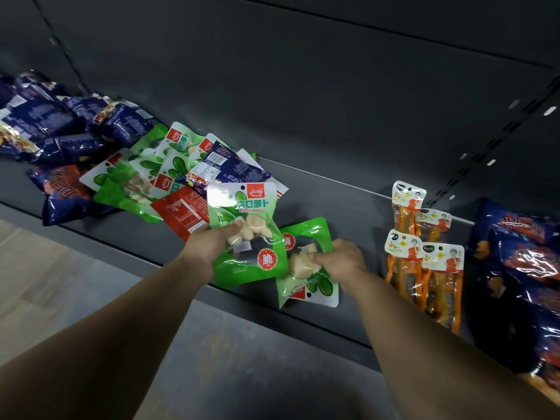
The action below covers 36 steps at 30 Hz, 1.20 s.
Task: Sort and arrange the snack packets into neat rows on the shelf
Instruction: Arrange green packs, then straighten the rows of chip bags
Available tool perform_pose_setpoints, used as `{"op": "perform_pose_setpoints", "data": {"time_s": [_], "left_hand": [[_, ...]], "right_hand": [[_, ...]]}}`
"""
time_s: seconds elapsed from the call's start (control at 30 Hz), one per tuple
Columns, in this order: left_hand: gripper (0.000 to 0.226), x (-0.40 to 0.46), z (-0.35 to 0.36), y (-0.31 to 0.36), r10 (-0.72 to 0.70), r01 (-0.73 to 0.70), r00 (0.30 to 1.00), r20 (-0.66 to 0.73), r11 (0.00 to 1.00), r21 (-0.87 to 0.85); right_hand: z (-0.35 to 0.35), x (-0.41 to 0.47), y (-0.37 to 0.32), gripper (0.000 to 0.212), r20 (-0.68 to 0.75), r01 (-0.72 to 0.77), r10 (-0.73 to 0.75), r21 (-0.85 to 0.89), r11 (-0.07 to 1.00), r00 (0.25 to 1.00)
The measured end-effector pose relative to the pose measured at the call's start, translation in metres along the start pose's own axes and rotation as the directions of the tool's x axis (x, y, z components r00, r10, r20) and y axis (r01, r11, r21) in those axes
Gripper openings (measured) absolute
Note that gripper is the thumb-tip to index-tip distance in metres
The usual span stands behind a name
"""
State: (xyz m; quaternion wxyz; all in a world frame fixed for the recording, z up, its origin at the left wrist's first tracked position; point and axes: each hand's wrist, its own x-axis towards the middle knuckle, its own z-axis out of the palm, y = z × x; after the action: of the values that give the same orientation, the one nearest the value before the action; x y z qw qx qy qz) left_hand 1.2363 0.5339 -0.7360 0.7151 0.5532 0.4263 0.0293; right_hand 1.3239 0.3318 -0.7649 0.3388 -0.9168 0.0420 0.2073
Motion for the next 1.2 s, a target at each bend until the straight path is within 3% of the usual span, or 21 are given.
{"op": "perform_pose_setpoints", "data": {"time_s": [0.1, 0.2, 0.27, 0.33, 0.4, 0.43, 0.57, 0.67, 0.73, 0.9, 1.0, 1.1, 1.2], "left_hand": [[0.013, -0.001, 0.002, 0.004, -0.010, 0.010, 1.000, 0.005, 1.000, -0.029], [0.025, 0.003, 0.005, 0.007, -0.045, 0.045, 0.999, 0.005, 0.997, -0.062], [0.043, 0.015, 0.009, 0.004, -0.050, 0.050, 0.999, 0.011, 0.995, -0.089], [0.058, 0.029, 0.017, -0.005, -0.058, 0.061, 0.998, 0.035, 0.994, -0.090], [0.054, 0.019, 0.032, -0.001, -0.062, 0.070, 0.995, 0.074, 0.992, -0.102], [0.043, 0.010, 0.041, 0.002, -0.053, 0.064, 0.993, 0.101, 0.993, -0.104], [0.013, -0.017, 0.069, 0.008, -0.065, 0.098, 0.966, 0.252, 0.988, -0.118], [0.012, -0.028, 0.074, 0.012, -0.084, 0.154, 0.925, 0.371, 0.975, -0.162], [0.008, -0.032, 0.072, 0.012, -0.061, 0.123, 0.937, 0.343, 0.979, -0.163], [0.024, -0.033, 0.070, 0.013, -0.033, 0.098, 0.966, 0.256, 0.965, -0.244], [0.047, -0.029, 0.067, 0.012, -0.019, 0.126, 0.940, 0.341, 0.948, -0.294], [0.057, -0.030, 0.062, 0.008, -0.034, 0.123, 0.916, 0.399, 0.973, -0.198], [0.057, -0.025, 0.058, 0.003, -0.012, 0.064, 0.936, 0.351, 0.988, -0.137]], "right_hand": [[-0.004, -0.001, 0.001, 0.017, -0.018, 0.005, 0.000, 0.258, 0.966, 1.000], [-0.023, 0.001, 0.004, 0.012, -0.105, 0.006, 0.044, 0.438, 0.899, 0.993], [-0.043, 0.001, 0.002, 0.011, -0.130, -0.007, 0.114, 0.632, 0.775, 0.985], [-0.061, 0.000, 0.000, 0.006, -0.054, -0.027, 0.119, 0.805, 0.592, 0.991], [-0.070, -0.004, -0.005, 0.014, 0.054, -0.047, -0.005, 0.897, 0.439, 0.999], [-0.070, -0.008, -0.009, 0.020, 0.097, -0.059, -0.070, 0.907, 0.417, 0.993], [-0.050, -0.028, -0.026, 0.017, 0.172, -0.027, -0.189, 0.804, 0.594, 0.967], [-0.036, -0.033, -0.029, 0.016, 0.147, 0.014, -0.177, 0.731, 0.682, 0.973], [-0.035, -0.033, -0.027, 0.014, 0.113, 0.053, -0.180, 0.689, 0.723, 0.977], [-0.027, -0.037, -0.018, 0.014, 0.032, 0.101, -0.147, 0.580, 0.808, 0.989], [-0.018, -0.037, -0.017, 0.009, -0.013, 0.099, -0.111, 0.561, 0.822, 0.994], [-0.015, -0.037, -0.021, 0.010, -0.036, 0.104, -0.102, 0.589, 0.802, 0.994], [-0.011, -0.035, -0.024, 0.010, -0.041, 0.113, -0.110, 0.597, 0.794, 0.993]]}}
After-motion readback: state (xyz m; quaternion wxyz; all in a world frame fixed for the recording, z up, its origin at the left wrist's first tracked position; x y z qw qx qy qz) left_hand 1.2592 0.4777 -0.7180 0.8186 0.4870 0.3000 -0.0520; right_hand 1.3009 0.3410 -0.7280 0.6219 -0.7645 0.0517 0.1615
